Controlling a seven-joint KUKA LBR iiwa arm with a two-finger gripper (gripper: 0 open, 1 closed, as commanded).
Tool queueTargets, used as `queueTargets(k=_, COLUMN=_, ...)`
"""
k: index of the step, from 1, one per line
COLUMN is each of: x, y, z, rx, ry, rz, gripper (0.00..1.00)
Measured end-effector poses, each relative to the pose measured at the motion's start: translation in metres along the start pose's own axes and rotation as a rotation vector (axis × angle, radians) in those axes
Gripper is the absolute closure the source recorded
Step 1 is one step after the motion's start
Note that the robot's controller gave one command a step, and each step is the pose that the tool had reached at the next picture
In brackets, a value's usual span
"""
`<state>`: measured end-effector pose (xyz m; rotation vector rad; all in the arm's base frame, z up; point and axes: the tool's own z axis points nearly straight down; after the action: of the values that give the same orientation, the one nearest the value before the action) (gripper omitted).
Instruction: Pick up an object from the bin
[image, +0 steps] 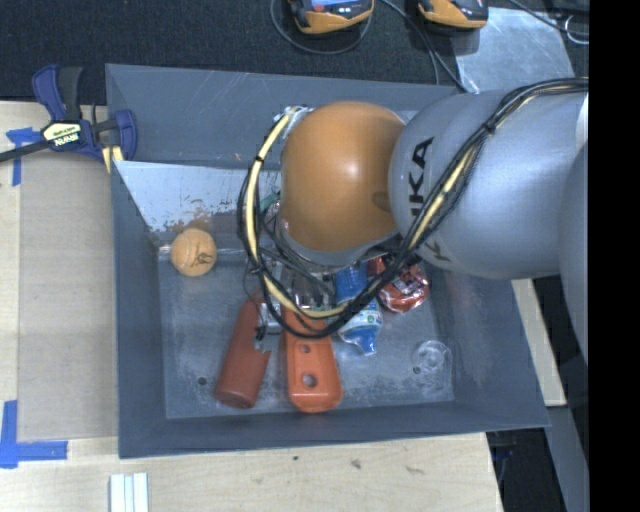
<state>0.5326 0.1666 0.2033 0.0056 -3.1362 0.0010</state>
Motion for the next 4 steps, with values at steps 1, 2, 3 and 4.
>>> queueTargets(k=1, x=-0.002, y=-0.001, z=-0.005, rx=-0.002, ry=-0.008, rz=0.004, gripper=0.0)
queueTargets(k=2, x=-0.008, y=-0.022, z=0.084, rx=0.0, ry=-0.006, rz=-0.17, gripper=0.0)
queueTargets(k=3, x=-0.018, y=-0.039, z=0.133, rx=-0.002, ry=-0.01, rz=-0.144, gripper=1.0)
queueTargets(k=4, x=-0.018, y=-0.039, z=0.133, rx=-0.002, ry=-0.01, rz=-0.144, gripper=1.0)
